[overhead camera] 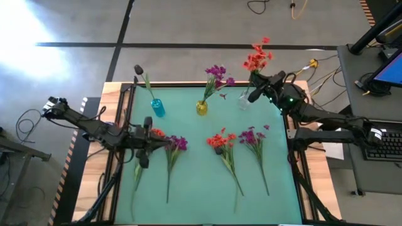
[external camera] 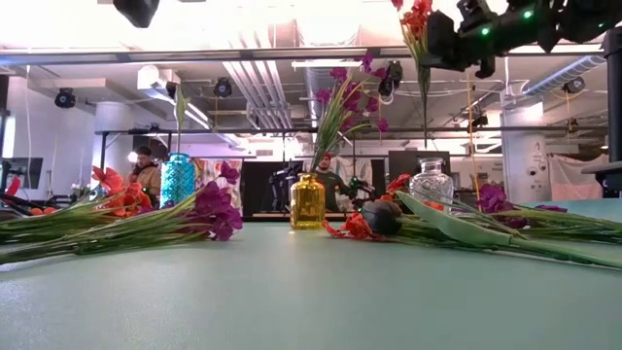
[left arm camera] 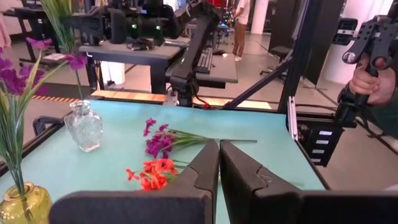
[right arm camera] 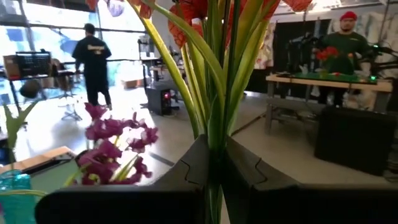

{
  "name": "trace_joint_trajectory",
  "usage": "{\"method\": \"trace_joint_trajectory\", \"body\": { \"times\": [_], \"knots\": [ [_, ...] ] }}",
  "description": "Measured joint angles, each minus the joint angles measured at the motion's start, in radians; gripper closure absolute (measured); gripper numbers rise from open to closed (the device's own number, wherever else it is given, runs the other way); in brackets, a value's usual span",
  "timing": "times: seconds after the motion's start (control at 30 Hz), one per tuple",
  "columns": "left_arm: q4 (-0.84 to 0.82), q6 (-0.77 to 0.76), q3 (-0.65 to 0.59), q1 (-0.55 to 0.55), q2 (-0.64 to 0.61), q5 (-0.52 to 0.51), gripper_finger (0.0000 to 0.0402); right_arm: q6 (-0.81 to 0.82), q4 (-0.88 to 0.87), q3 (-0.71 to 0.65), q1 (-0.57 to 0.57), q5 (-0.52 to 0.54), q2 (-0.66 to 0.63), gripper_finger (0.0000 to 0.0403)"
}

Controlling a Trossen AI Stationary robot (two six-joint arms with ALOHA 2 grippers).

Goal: Sort flowers into vase by color
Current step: Put the right orange flower into the transparent vase

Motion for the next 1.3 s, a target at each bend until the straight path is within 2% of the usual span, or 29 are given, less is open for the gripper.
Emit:
{"method": "trace_joint_trajectory", "body": {
  "times": [0.33, 0.5, 0.83, 1.3],
  "knots": [
    [-0.01, -0.003, 0.012, 0.0, 0.038, -0.001, 0.0402, 0.019, 0.002, -0.016, 0.0, 0.022, 0.0, 0.0381],
    [-0.009, -0.003, 0.012, 0.0, 0.047, -0.001, 0.0402, -0.034, 0.007, -0.021, 0.0, 0.027, 0.0, 0.0381],
    [-0.008, -0.01, 0.012, 0.0, 0.056, -0.003, 0.0401, -0.019, 0.196, -0.103, -0.019, 0.096, 0.046, 0.0381],
    [-0.008, -0.014, 0.012, 0.0, 0.056, -0.003, 0.0401, -0.013, 0.197, -0.123, -0.019, 0.103, 0.081, 0.0381]
  ]
}}
